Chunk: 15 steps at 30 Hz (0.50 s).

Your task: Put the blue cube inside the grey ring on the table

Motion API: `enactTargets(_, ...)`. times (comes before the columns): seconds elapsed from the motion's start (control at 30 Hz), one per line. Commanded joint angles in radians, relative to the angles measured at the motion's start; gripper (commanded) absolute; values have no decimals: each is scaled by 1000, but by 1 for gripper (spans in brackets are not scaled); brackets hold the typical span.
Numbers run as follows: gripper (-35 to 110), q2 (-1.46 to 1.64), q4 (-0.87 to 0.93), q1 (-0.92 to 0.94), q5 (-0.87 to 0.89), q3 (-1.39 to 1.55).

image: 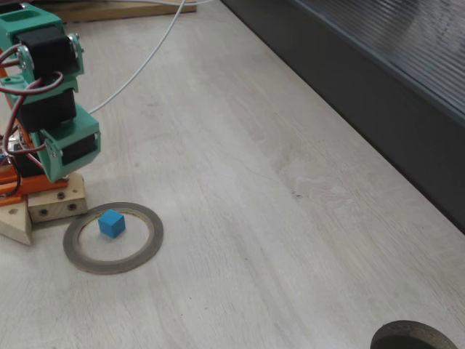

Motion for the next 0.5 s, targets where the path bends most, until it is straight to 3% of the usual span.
enactTargets(0.0, 0, 15, 6, 23, 17, 5)
enactTargets(0.47, 0, 12, 6, 11, 15, 5)
